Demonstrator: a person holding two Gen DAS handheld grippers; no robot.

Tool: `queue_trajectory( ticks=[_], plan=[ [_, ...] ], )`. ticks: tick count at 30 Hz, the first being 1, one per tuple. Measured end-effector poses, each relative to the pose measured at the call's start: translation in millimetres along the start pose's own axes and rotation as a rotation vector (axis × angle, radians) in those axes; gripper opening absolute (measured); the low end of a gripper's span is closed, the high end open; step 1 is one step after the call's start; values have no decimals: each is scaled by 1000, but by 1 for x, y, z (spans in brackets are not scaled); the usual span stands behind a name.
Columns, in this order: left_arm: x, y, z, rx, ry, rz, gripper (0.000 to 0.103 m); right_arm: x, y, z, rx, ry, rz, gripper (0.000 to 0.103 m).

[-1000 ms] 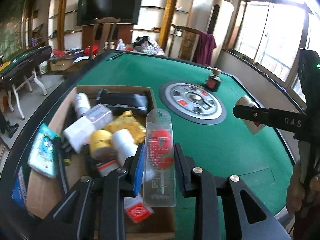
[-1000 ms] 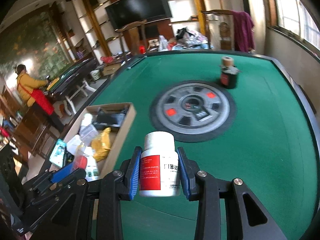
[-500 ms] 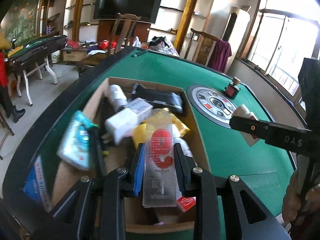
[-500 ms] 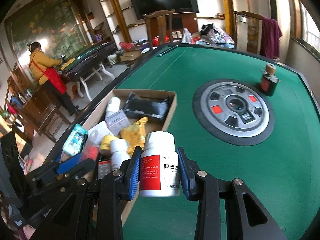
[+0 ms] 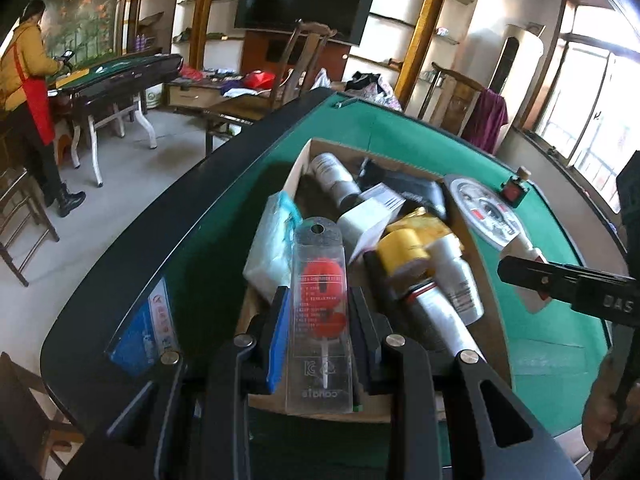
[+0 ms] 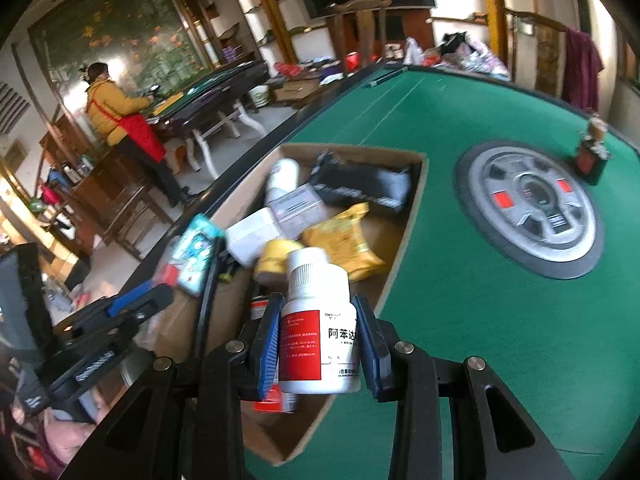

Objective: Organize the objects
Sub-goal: 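Carry the blister pack and white bottle over the cardboard box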

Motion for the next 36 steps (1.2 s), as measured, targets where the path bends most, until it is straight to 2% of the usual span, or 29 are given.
queue_trajectory(
  ticks=[8, 17, 28, 36],
  plan=[
    [-19, 1, 6, 1, 42, 3, 27, -26, 39, 11, 57, 74, -62, 38],
    [-28, 8, 12, -8, 55, 11, 28, -66, 79, 21, 132, 138, -67, 38],
    [-25, 4, 11, -29, 4, 37, 29, -102, 76, 15, 79, 178, -69, 38],
    [-25, 3, 8, -16, -12, 37, 37, -102, 70, 12, 54, 185, -68, 38]
  ],
)
Point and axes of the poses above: each gripper's, at about its wrist camera, not at the fingertips, and x roughly against the way its jaws point, y to its left, z to its underside, the point moved 9 cm from there along -x, roughly the way its jaws point, and after that the axes turned 9 degrees about -x, right-handed, at the moved point
